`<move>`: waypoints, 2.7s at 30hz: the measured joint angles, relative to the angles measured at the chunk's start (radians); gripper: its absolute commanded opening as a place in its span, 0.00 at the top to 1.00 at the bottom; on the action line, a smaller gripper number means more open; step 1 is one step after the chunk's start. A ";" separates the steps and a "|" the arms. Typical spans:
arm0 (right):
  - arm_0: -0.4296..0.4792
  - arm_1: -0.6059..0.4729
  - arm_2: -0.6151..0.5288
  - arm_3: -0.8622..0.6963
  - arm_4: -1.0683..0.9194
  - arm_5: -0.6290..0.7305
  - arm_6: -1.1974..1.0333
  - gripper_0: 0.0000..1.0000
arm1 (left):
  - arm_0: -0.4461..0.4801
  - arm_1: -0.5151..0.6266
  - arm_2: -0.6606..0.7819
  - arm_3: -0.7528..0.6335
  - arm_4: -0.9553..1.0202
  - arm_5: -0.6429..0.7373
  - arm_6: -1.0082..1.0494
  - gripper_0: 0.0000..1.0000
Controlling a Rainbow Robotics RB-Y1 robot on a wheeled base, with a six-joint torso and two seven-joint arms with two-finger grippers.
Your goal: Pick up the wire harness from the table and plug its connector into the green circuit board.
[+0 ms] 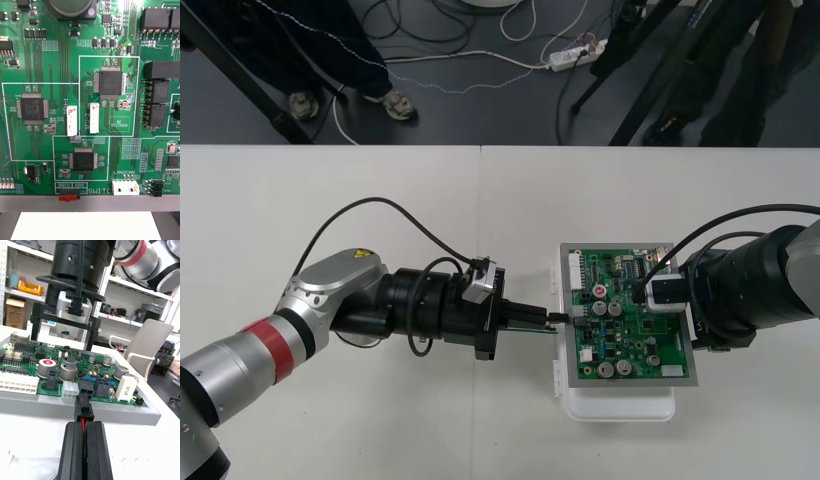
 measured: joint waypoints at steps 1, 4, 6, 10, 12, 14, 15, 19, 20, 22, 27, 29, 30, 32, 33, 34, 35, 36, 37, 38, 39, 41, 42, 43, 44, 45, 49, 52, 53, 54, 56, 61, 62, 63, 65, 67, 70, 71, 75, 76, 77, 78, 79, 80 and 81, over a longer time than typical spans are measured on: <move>0.000 0.000 0.000 0.000 0.000 0.000 0.000 0.00 | 0.000 -0.001 -0.001 -0.001 -0.002 0.001 0.000 1.00; 0.000 0.000 0.000 0.000 0.000 0.000 0.000 0.00 | -0.002 -0.001 -0.011 -0.005 -0.002 0.003 0.000 1.00; 0.000 0.000 0.000 0.000 0.000 0.000 0.001 0.00 | -0.005 -0.001 -0.019 -0.007 -0.002 0.003 0.000 1.00; 0.000 0.000 0.000 0.000 0.000 0.000 0.013 0.00 | -0.011 -0.001 -0.029 -0.010 -0.001 0.005 0.000 1.00; 0.000 0.000 0.000 0.000 0.000 0.000 0.016 0.00 | -0.011 -0.001 -0.029 -0.011 -0.001 0.006 0.000 1.00; 0.000 0.000 0.000 0.000 0.000 0.000 0.016 0.00 | -0.011 -0.001 -0.029 -0.011 -0.001 0.007 0.000 1.00; 0.000 0.000 0.000 0.000 0.000 0.000 0.016 0.00 | -0.011 -0.001 -0.029 -0.011 -0.001 0.007 0.000 1.00; 0.000 0.000 0.000 0.000 0.000 0.000 0.016 0.00 | -0.011 -0.001 -0.029 -0.012 -0.001 0.007 0.000 1.00; 0.000 0.000 0.000 0.000 0.000 0.000 0.016 0.00 | -0.011 -0.001 -0.029 -0.012 -0.001 0.007 0.000 1.00; 0.000 0.000 0.000 0.000 0.000 0.000 0.016 0.00 | -0.011 -0.001 -0.029 -0.012 0.000 0.007 0.000 1.00; 0.000 0.000 0.000 0.000 0.000 -0.001 0.016 0.00 | -0.011 -0.001 -0.029 -0.013 0.000 0.008 0.000 1.00; 0.000 0.000 0.000 0.001 0.000 -0.001 0.016 0.00 | -0.011 -0.001 -0.029 -0.015 0.000 0.011 0.000 1.00; 0.000 0.000 0.000 0.001 0.000 -0.001 0.016 0.00 | -0.011 -0.001 -0.029 -0.016 0.001 0.013 0.000 1.00; 0.000 0.000 0.000 0.002 0.000 -0.001 0.016 0.00 | -0.011 -0.001 -0.029 -0.018 0.001 0.016 0.000 1.00; 0.000 0.000 0.000 0.002 0.000 -0.001 0.016 0.00 | -0.011 -0.001 -0.029 -0.019 0.001 0.019 0.000 1.00; 0.000 0.000 0.000 0.002 0.000 -0.001 0.016 0.00 | -0.011 -0.001 -0.029 -0.020 0.001 0.020 0.000 1.00; 0.000 0.000 0.000 0.003 0.000 -0.001 0.016 0.00 | -0.011 -0.001 -0.029 -0.020 0.001 0.021 0.000 1.00; 0.000 0.000 0.000 0.003 0.000 -0.001 0.016 0.00 | -0.011 -0.001 -0.029 -0.021 0.002 0.022 0.000 1.00; 0.000 0.000 0.000 0.003 0.000 -0.001 0.016 0.00 | -0.011 -0.001 -0.029 -0.021 0.002 0.024 0.000 1.00; 0.000 0.000 0.000 0.003 -0.001 -0.001 0.016 0.00 | -0.011 -0.001 -0.029 -0.021 0.003 0.025 0.000 1.00; 0.000 0.000 0.000 0.004 -0.001 -0.001 0.016 0.00 | -0.011 -0.001 -0.029 -0.021 0.003 0.026 0.000 1.00; 0.000 0.000 0.000 0.004 -0.001 -0.001 0.016 0.00 | -0.011 -0.001 -0.029 -0.021 0.003 0.027 0.000 1.00; 0.000 0.000 0.000 0.004 -0.001 -0.002 0.016 0.00 | -0.011 -0.001 -0.029 -0.021 0.004 0.028 0.000 1.00; 0.000 0.000 0.000 0.004 -0.001 -0.002 0.016 0.00 | -0.011 -0.001 -0.029 -0.022 0.004 0.029 0.000 1.00; 0.000 0.000 0.000 0.004 -0.001 -0.002 0.016 0.00 | -0.011 -0.001 -0.029 -0.022 0.004 0.029 0.000 1.00; 0.000 0.000 0.000 0.004 -0.001 -0.002 0.016 0.00 | -0.011 -0.001 -0.029 -0.023 0.004 0.029 0.000 1.00; 0.000 0.000 0.000 0.005 -0.001 -0.002 0.016 0.00 | -0.011 -0.001 -0.029 -0.024 0.004 0.030 0.000 1.00; 0.000 0.000 0.000 0.005 -0.001 -0.003 0.016 0.00 | -0.011 -0.001 -0.029 -0.025 0.004 0.032 0.000 1.00; 0.000 0.000 0.000 0.005 -0.001 -0.003 0.016 0.00 | -0.011 -0.001 -0.029 -0.026 0.004 0.032 0.000 1.00; 0.000 0.000 0.000 0.005 -0.001 -0.003 0.016 0.00 | -0.011 -0.001 -0.029 -0.026 0.004 0.033 0.000 1.00; 0.000 0.000 0.000 0.005 -0.003 -0.003 0.016 0.00 | -0.011 -0.001 -0.029 -0.027 0.004 0.035 0.000 1.00; 0.000 0.000 0.000 0.006 -0.007 -0.003 0.016 0.00 | -0.011 -0.006 -0.030 -0.039 0.003 0.051 0.000 1.00; 0.000 0.000 0.000 0.006 -0.007 -0.004 0.016 0.00 | -0.011 -0.006 -0.030 -0.039 0.003 0.052 0.000 1.00; 0.000 0.000 0.000 0.006 -0.007 -0.004 0.016 0.00 | -0.011 -0.006 -0.031 -0.039 0.002 0.052 0.000 1.00; 0.000 0.000 0.000 0.006 -0.007 -0.004 0.016 0.00 | -0.011 -0.007 -0.031 -0.039 0.002 0.053 0.000 1.00; 0.000 0.000 0.000 0.006 -0.007 -0.004 0.016 0.00 | -0.011 -0.007 -0.031 -0.039 0.002 0.054 0.000 1.00; 0.000 0.000 0.000 0.006 -0.007 -0.004 0.016 0.00 | -0.011 -0.012 -0.033 -0.039 0.002 0.057 0.000 1.00; 0.000 0.000 0.000 0.006 -0.007 -0.004 0.016 0.00 | -0.011 -0.014 -0.034 -0.039 0.002 0.059 0.000 1.00; 0.000 0.000 0.000 0.007 -0.007 -0.005 0.016 0.00 | -0.011 -0.015 -0.034 -0.039 0.002 0.063 0.000 1.00; 0.000 0.000 0.000 0.007 -0.007 -0.005 0.016 0.00 | -0.011 -0.015 -0.034 -0.039 0.002 0.064 0.000 1.00; 0.000 0.000 0.000 0.007 -0.007 -0.005 0.016 0.00 | -0.011 -0.015 -0.034 -0.039 0.001 0.064 0.000 1.00; 0.000 0.000 0.000 0.007 -0.007 -0.005 0.016 0.00 | -0.011 -0.015 -0.034 -0.039 0.001 0.064 0.000 1.00; 0.000 0.000 0.000 0.007 -0.007 -0.005 0.016 0.00 | -0.011 -0.015 -0.034 -0.039 0.001 0.065 0.000 1.00; 0.000 0.000 0.000 0.007 -0.007 -0.005 0.016 0.00 | -0.011 -0.015 -0.034 -0.039 0.001 0.065 0.000 1.00; 0.000 0.000 0.000 0.007 -0.007 -0.005 0.016 0.00 | -0.011 -0.015 -0.034 -0.039 0.001 0.065 0.000 1.00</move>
